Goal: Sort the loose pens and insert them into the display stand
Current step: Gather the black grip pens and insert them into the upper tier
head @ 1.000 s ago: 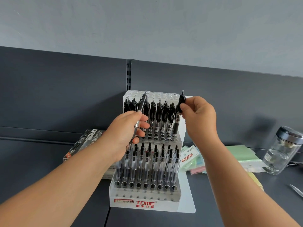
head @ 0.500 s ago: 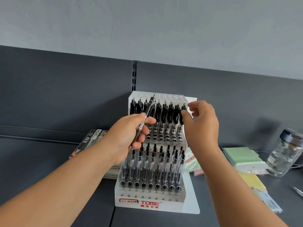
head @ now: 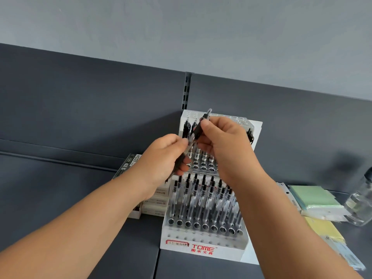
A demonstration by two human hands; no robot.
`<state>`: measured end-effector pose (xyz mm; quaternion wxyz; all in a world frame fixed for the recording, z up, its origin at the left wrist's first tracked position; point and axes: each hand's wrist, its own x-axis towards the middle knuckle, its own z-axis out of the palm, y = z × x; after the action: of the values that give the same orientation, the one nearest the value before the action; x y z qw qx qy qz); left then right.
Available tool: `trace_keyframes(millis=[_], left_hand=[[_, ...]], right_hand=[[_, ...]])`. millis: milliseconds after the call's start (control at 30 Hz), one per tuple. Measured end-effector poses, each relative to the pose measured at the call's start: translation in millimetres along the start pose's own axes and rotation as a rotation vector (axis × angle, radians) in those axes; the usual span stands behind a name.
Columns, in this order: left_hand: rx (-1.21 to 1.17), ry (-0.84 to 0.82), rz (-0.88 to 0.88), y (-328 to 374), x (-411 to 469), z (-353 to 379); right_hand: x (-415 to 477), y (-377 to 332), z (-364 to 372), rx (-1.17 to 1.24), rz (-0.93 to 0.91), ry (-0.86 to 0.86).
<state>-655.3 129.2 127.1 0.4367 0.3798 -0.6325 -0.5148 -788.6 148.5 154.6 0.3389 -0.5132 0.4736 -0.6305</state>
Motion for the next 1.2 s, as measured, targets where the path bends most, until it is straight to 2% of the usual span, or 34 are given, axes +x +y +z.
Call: trace_keyframes(millis=[100,233,333,433,800,1200], left_hand=[[0.207,0.048,0.072,-9,2,-16],[0.621,0.044,0.211,-25,-1,-30],[0.85,-0.029,0.284,-36,-2,-35],[0.963,-0.074,0.346,-46,-1,-38],[1.072,-0.142,0.5,-63,0,-47],[1.107,-0.167,0.599,-72,5,-54]], right_hand=[[6,-6,3,-0.129,-0.113,0.099],[10,-7,7,-0.322,-0.27,0.167],[12,-1,13,-0.39,-0.286,0.163],[14,7,18,-0.422,-0.265,0.145],[16,29,28,-0.731,-0.16,0.132],[17,34,33,-0.805,-0.099,0.14]])
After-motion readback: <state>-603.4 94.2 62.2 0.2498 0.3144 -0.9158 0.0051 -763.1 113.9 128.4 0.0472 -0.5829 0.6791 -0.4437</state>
